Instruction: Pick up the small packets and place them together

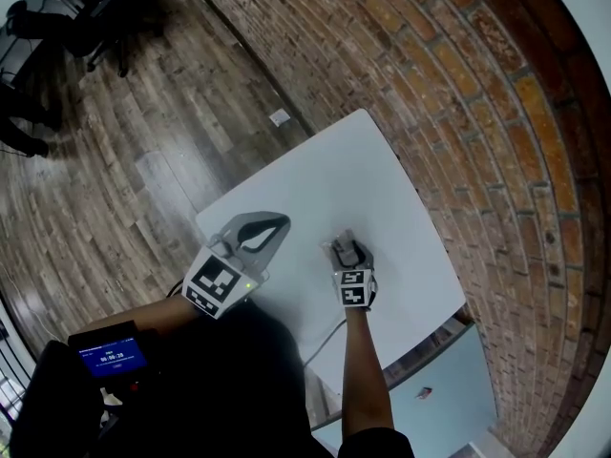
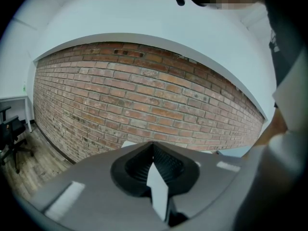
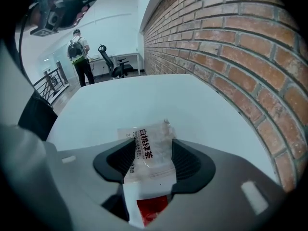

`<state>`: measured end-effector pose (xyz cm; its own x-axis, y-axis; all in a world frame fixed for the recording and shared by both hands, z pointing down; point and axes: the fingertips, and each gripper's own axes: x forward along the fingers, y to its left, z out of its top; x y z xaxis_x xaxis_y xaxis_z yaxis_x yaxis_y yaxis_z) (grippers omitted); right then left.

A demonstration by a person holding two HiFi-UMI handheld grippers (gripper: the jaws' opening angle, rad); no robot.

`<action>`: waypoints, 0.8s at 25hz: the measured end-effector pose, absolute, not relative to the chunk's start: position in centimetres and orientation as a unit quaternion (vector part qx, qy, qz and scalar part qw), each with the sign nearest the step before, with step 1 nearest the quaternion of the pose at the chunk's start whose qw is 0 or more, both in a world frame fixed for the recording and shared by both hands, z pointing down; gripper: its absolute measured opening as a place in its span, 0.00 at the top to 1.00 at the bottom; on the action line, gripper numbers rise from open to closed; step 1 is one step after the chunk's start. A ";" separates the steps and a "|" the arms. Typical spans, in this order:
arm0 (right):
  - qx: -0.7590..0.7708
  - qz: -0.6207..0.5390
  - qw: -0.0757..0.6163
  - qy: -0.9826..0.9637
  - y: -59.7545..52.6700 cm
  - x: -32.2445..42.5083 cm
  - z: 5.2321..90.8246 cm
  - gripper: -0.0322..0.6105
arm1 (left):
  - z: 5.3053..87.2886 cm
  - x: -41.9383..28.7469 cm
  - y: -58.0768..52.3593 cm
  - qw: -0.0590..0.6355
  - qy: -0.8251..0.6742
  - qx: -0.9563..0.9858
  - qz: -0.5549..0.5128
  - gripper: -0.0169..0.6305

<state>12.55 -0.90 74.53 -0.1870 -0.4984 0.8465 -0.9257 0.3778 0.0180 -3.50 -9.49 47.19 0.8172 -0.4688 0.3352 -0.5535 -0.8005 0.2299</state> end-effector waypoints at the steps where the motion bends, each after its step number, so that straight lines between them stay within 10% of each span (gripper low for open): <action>1: 0.493 0.262 0.406 -0.724 -0.9 12.5 74.5 0.59 | 47.2 -3.5 -9.5 0.161 -0.272 0.939 0.132 0.97; 20: 0.485 0.243 0.409 -0.734 -1.1 10.8 73.7 0.59 | 47.6 -3.1 -9.3 0.169 -0.269 0.938 0.138 0.97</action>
